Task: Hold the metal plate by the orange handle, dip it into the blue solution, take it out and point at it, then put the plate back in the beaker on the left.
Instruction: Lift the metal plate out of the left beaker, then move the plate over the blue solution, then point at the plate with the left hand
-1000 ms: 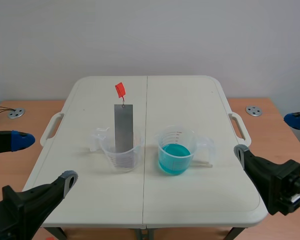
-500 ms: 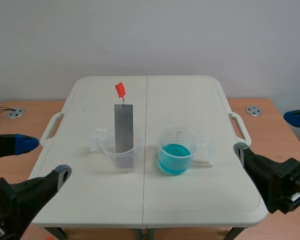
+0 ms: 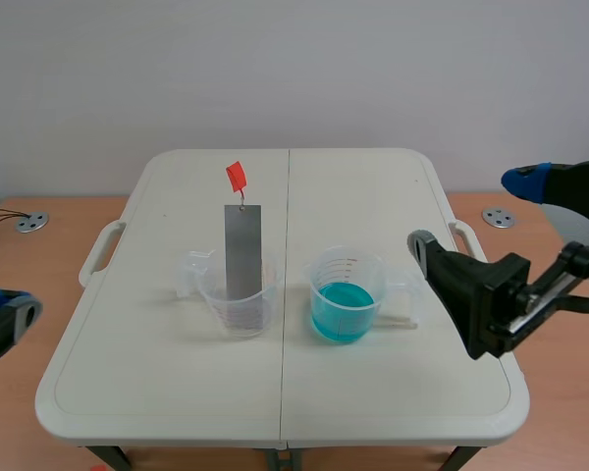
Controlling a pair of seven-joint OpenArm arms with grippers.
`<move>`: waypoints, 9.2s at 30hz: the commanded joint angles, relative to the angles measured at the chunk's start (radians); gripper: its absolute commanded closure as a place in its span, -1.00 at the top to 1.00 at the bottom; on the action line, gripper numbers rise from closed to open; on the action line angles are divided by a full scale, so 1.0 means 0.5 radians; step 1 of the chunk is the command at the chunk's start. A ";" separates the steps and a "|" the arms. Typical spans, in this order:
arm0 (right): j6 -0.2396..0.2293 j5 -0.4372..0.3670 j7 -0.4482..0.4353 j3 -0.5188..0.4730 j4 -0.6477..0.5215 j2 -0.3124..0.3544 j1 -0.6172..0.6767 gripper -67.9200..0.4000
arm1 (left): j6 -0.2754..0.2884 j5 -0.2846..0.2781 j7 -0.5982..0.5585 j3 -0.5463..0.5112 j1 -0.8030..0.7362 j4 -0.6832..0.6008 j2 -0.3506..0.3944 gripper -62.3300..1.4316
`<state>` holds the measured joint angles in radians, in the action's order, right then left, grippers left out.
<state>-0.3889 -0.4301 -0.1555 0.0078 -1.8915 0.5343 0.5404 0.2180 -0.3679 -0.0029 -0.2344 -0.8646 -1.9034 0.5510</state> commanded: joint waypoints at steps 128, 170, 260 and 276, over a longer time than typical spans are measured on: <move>-0.272 -0.246 0.577 1.035 2.391 -1.202 -2.372 -0.83 | 0.081 0.198 0.008 0.626 -0.325 1.463 -0.280 -0.90; -0.528 0.018 0.363 1.034 1.478 -0.970 -1.855 -0.95 | 0.085 0.146 0.061 0.626 -0.297 1.466 -0.308 -0.90; -0.587 -0.113 0.562 0.074 -0.124 -0.414 -0.886 -0.95 | 0.949 0.620 0.158 1.063 1.707 0.723 -0.353 -0.90; -0.587 -0.114 0.562 0.074 -0.124 -0.414 -0.887 -0.95 | 0.623 0.799 0.166 1.410 2.064 1.067 -0.568 -0.90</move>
<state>-0.6815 -0.4728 0.1398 0.0471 -1.9366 0.3164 0.1009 0.5377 0.0383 0.0948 0.4740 0.1543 -1.3579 0.2733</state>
